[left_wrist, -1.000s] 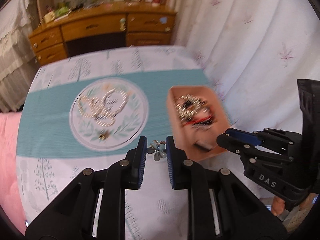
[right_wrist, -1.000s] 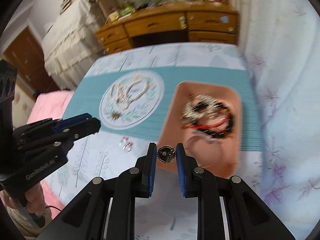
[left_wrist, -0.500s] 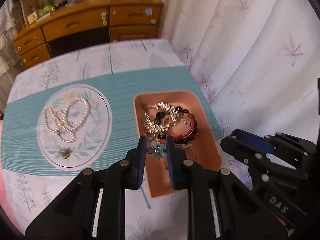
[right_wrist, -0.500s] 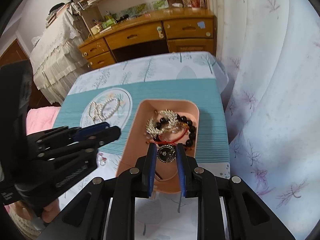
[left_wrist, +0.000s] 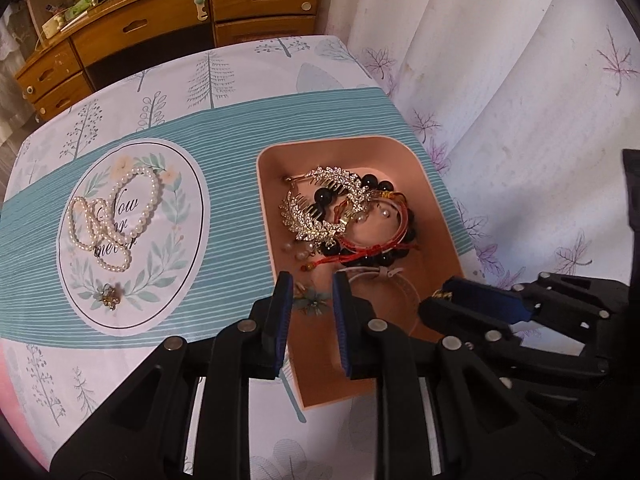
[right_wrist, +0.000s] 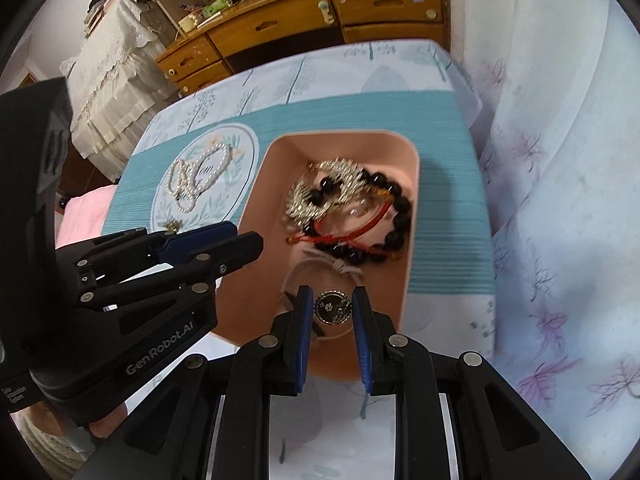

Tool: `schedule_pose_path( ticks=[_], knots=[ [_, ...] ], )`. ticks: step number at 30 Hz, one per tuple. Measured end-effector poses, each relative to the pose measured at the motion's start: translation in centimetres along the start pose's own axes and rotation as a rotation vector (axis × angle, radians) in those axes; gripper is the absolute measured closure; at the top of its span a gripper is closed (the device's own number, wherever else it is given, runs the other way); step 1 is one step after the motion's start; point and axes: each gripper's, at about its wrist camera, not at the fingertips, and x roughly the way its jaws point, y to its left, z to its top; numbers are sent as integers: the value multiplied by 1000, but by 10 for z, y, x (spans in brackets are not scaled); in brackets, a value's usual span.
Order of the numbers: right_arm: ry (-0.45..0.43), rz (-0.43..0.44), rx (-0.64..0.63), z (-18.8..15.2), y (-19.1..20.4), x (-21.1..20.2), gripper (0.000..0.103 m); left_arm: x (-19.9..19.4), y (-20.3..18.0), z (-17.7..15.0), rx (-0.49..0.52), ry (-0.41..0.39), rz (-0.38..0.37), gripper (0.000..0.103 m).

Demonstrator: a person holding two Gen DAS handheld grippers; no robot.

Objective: Organize jewelry
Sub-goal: 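Carry brooch with left tool while right tool carries pendant into tray, open both, then withdraw both open tools from the tray toward the pearl necklace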

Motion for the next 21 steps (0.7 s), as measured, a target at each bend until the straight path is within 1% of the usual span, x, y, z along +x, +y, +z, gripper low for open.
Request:
schedule_pose_path(
  ticks=[2,3,4,6,9,21],
  knots=[
    [14,11,8,-1,1,4,82,-4,1,-2,5,-4,8,75],
    [14,7,7,-2,2,5,82,-7,2,-4,5,-11,8,68],
    [14,1,6,-3,3,6,82,-10,3,-5,5,-20,18,65],
    [13,-3,8,-4,5,6,82,-15,6,-7,2,-30,19,62],
    [12,-11,7,-5,8,4,82,-22,11,-11,-11,-33,4,61],
    [1,-60,-39,-20,32,-5,82,-42,23,-36,-16,-53,10,61]
  ],
)
